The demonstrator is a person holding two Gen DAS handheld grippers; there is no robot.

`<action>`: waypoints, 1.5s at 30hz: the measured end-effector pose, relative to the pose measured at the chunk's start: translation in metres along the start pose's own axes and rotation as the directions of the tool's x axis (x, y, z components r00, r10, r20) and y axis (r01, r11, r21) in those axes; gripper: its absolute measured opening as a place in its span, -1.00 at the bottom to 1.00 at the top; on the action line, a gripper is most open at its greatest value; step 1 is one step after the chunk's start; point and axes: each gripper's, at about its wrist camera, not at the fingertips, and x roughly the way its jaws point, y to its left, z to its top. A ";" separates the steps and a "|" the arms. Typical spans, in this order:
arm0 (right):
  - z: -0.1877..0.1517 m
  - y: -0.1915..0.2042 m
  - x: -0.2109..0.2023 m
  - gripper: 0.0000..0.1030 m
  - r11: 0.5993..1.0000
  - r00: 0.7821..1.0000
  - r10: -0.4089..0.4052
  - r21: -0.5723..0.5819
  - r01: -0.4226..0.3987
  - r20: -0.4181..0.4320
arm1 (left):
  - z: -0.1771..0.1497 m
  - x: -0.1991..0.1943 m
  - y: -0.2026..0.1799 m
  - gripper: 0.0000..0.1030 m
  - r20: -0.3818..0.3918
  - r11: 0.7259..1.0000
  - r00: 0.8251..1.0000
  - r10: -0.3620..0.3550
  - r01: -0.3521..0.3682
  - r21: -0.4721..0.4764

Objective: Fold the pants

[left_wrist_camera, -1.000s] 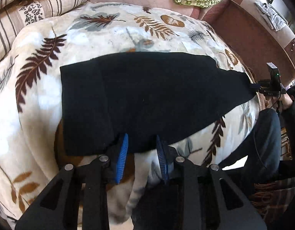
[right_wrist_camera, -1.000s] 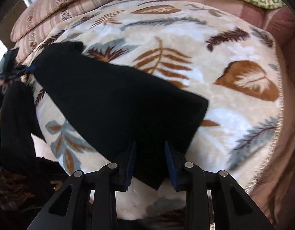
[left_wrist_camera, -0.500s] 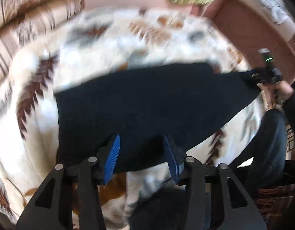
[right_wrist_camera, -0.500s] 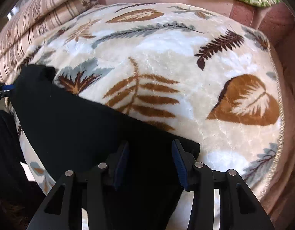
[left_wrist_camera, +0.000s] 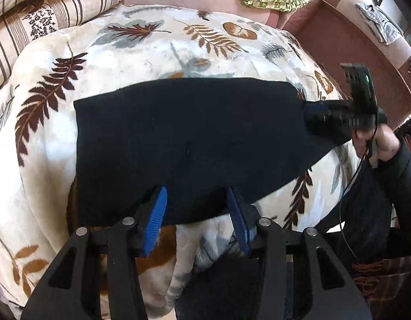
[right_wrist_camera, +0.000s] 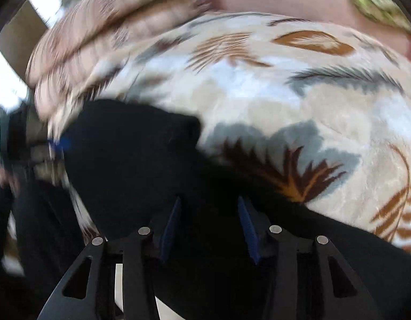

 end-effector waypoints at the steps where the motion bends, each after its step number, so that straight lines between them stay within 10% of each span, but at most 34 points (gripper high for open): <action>1: 0.004 0.006 -0.007 -0.05 1.000 1.000 -0.004 0.012 0.004 0.028 | -0.002 -0.001 0.003 -0.13 0.009 1.000 1.000 -0.013 0.013 -0.011; 6: 0.025 0.057 -0.006 0.05 0.976 0.970 0.202 -0.115 -0.187 0.138 | -0.004 -0.003 0.010 -0.13 0.041 0.996 0.998 -0.054 0.057 -0.064; 9: 0.028 0.054 0.055 0.00 0.994 0.999 0.029 -0.105 -0.027 0.019 | -0.002 -0.012 0.008 -0.13 0.058 0.995 0.996 -0.071 0.075 -0.073; 15: 0.003 0.025 -0.012 0.08 0.995 0.971 0.083 0.029 -0.092 0.223 | 0.028 -0.057 -0.029 0.23 0.184 0.998 0.982 -0.047 0.054 -0.033; 19: -0.047 -0.015 -0.079 0.47 0.987 0.913 -0.004 0.148 -0.061 0.407 | 0.065 -0.057 -0.064 0.58 0.283 0.978 0.954 -0.098 0.144 -0.149; 23: -0.111 -0.082 -0.142 0.48 0.935 0.852 -0.124 0.347 -0.071 0.508 | 0.084 -0.019 -0.098 0.59 0.297 0.889 0.911 -0.285 0.368 -0.274; 26: -0.163 -0.128 -0.178 0.51 0.869 0.821 -0.191 0.482 -0.114 0.538 | 0.088 0.018 -0.128 0.60 0.255 0.870 0.921 -0.296 0.370 -0.327; 33: -0.207 -0.189 -0.162 0.50 0.728 0.847 -0.085 0.614 -0.307 0.524 | 0.086 0.079 -0.157 0.60 0.258 0.942 0.941 -0.217 0.271 -0.198; 45: -0.173 -0.158 -0.135 0.55 0.855 0.851 -0.246 0.517 -0.036 0.464 | 0.069 0.101 -0.153 0.60 0.222 0.957 0.960 -0.168 0.213 -0.197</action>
